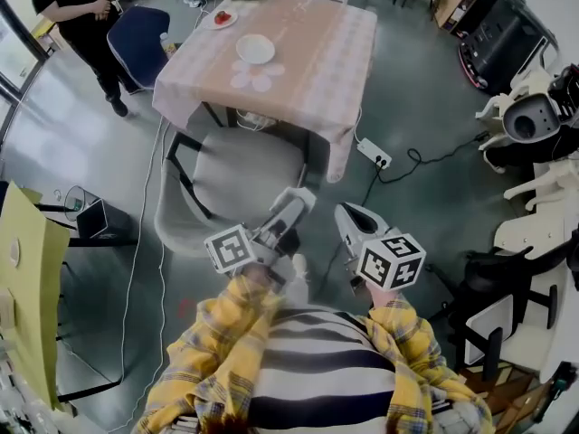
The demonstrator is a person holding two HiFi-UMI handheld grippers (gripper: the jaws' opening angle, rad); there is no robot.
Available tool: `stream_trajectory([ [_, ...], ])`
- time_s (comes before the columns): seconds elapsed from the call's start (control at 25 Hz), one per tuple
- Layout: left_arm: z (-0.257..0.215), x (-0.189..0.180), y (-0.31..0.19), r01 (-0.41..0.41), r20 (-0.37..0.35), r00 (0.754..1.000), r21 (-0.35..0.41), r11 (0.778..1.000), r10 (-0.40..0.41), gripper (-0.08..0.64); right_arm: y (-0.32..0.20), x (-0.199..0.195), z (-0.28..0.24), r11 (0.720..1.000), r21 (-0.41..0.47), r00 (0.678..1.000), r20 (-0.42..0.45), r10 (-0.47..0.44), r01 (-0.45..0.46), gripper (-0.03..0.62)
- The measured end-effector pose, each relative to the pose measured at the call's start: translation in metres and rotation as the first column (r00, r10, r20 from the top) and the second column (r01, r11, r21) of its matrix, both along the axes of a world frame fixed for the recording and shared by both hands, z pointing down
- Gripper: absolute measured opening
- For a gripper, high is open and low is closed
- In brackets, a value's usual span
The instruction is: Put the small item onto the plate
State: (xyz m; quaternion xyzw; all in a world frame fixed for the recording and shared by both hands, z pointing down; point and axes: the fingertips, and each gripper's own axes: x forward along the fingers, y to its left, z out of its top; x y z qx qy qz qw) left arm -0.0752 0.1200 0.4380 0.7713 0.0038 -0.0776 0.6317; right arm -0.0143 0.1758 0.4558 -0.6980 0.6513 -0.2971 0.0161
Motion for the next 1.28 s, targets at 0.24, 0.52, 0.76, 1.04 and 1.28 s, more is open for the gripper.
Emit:
stream_trajectory([
  [0.24,-0.005,0.019,-0.030,0.016,-0.008,1.000,0.003,1.000,-0.016,0.098,-0.037,0.022,-0.003,1.000,-0.007,0.999,-0.018,-0.029,0.029,-0.003],
  [0.52,0.008,0.042,-0.060,0.026,-0.008,1.000,-0.019,0.999,-0.026,0.098,-0.072,0.048,0.000,0.999,-0.029,0.998,-0.047,-0.044,0.042,-0.003],
  [0.76,0.004,0.054,-0.072,0.035,-0.027,0.999,-0.019,0.999,-0.036,0.098,-0.086,0.068,-0.010,0.997,-0.059,0.996,-0.083,-0.045,0.040,-0.003],
  [1.04,0.004,0.059,-0.087,0.052,-0.020,0.998,0.000,0.999,-0.052,0.098,-0.108,0.074,-0.016,0.997,-0.054,0.992,-0.107,-0.062,0.057,-0.003],
  [1.28,0.005,0.078,-0.110,0.085,-0.011,0.996,0.019,0.996,-0.085,0.098,-0.143,0.091,-0.017,0.995,-0.019,0.991,-0.090,-0.098,0.097,-0.003],
])
